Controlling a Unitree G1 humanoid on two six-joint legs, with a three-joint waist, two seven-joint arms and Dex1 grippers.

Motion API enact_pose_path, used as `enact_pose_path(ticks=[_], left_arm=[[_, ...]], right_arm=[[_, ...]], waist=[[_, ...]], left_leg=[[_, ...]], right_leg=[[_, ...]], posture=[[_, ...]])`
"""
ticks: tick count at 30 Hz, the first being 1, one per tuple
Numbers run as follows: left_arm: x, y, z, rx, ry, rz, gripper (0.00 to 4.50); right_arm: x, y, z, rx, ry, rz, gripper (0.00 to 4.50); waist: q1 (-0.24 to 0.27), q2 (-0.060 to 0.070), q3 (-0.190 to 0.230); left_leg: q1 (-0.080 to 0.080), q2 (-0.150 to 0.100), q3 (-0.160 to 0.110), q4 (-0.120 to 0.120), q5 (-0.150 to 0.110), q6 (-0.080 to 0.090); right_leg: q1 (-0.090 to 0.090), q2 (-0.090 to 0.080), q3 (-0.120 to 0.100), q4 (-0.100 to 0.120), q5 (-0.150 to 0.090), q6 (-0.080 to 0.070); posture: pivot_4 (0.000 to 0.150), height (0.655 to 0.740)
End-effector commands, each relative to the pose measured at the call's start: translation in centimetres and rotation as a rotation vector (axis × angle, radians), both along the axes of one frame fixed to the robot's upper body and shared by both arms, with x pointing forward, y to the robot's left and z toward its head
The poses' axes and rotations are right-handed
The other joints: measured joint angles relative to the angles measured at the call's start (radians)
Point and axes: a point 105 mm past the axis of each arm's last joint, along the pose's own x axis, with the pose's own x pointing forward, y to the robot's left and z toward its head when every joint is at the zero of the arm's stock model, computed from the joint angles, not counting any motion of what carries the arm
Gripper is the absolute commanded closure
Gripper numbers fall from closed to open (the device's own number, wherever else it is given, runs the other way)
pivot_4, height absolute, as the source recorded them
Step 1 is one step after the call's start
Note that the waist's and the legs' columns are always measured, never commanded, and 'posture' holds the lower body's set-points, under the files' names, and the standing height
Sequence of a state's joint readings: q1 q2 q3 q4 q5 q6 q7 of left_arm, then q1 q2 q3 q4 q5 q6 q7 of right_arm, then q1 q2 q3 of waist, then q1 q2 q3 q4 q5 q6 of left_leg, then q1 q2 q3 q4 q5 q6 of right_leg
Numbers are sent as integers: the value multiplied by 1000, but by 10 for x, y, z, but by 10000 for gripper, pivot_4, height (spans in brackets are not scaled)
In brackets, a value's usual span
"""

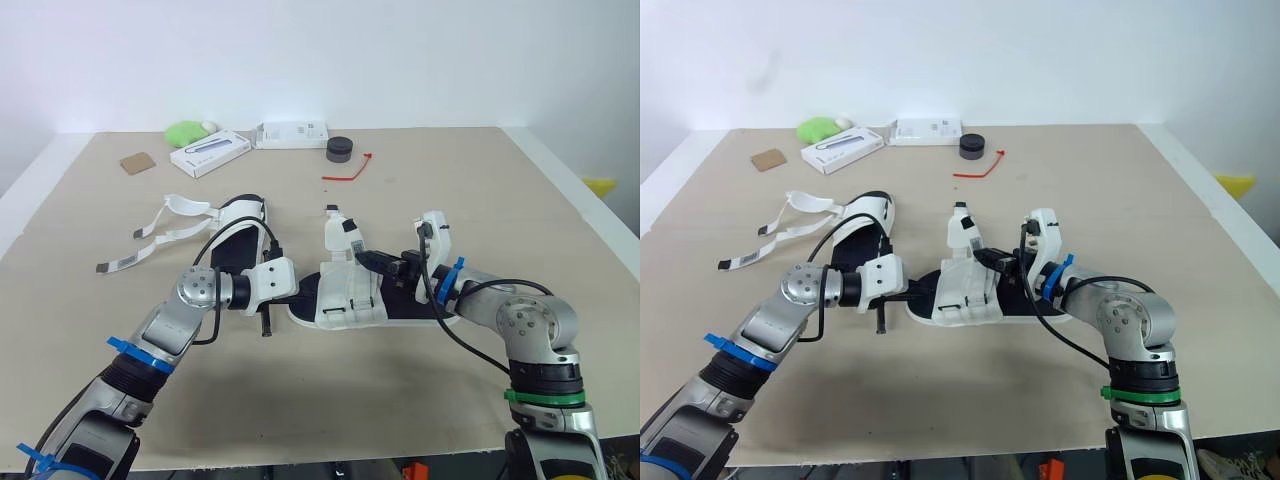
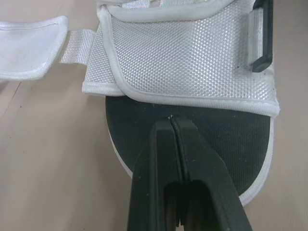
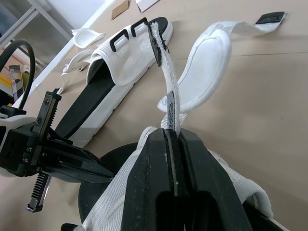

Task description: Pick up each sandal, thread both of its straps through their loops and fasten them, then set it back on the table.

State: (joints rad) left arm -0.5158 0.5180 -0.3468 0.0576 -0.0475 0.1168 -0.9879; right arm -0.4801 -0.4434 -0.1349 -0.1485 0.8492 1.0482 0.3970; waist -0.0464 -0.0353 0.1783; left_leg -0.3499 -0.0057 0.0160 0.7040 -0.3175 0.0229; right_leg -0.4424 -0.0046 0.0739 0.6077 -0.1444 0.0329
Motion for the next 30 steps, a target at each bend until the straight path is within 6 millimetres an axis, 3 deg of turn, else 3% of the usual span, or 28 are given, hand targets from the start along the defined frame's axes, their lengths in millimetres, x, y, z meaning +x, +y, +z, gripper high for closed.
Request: enact_pose_path(ticks=[1, 2, 4, 7, 8, 13, 19, 24, 30], left_arm=[[1, 12, -20, 60, 63, 55, 45000], [1, 12, -20, 60, 64, 55, 45000], [1, 12, -20, 60, 65, 55, 45000], [2, 12, -20, 60, 65, 55, 45000], [2, 11, -20, 58, 65, 55, 45000], [3, 11, -20, 57, 62, 56, 45000], [4, 11, -20, 57, 60, 57, 45000], [4, 10, -20, 54, 59, 57, 45000], [4, 12, -20, 56, 59, 61, 45000]], right_arm=[[4, -12, 15, -3, -62, -34, 34103], [5, -12, 20, -15, -96, -29, 27678], [6, -12, 25, -26, -131, -23, 21610], [7, -12, 35, -47, -184, -4, 7040], [7, -13, 39, -71, -220, 5, 5218], [13, -10, 63, -124, -373, 67, 5218], [0, 17, 82, -112, -486, 244, 5218], [-9, 34, 66, -114, -410, 380, 5218], [5, 25, 46, -177, -274, 357, 5218]], waist=[[0, 0, 0], [0, 0, 0], [0, 0, 0], [0, 0, 0], [0, 0, 0], [-1, 1, 0], [0, 1, 0], [0, 1, 0], [0, 1, 0]], left_leg=[[0, 0, 0, 0, 0, 0], [0, 0, 0, 0, 0, 0], [-1, 0, 0, 0, 0, 0], [-1, 0, 0, 0, 0, 0], [-1, 0, 0, 0, 0, 0], [-2, 0, 0, 0, 0, 1], [-2, 0, -2, 0, 0, 1], [-2, 0, -2, 0, -1, 1], [-2, 0, -2, 0, -1, 1]], right_leg=[[0, 0, 0, 0, 0, 0], [0, 0, 0, 0, 0, 0], [0, 0, 0, 0, 0, 0], [-1, 0, 0, -1, 0, 0], [-1, 0, 0, -1, 0, 0], [-1, 0, -1, -3, 0, 1], [-1, 0, -2, -3, 0, 1], [-1, -1, -2, -3, 0, 1], [-1, -1, -2, -4, 1, 1]], posture=[[1500, 7400], [1500, 7400], [1500, 7400], [1500, 7400], [1500, 7400], [1500, 7400], [1500, 7400], [1500, 7400], [1500, 7400]])
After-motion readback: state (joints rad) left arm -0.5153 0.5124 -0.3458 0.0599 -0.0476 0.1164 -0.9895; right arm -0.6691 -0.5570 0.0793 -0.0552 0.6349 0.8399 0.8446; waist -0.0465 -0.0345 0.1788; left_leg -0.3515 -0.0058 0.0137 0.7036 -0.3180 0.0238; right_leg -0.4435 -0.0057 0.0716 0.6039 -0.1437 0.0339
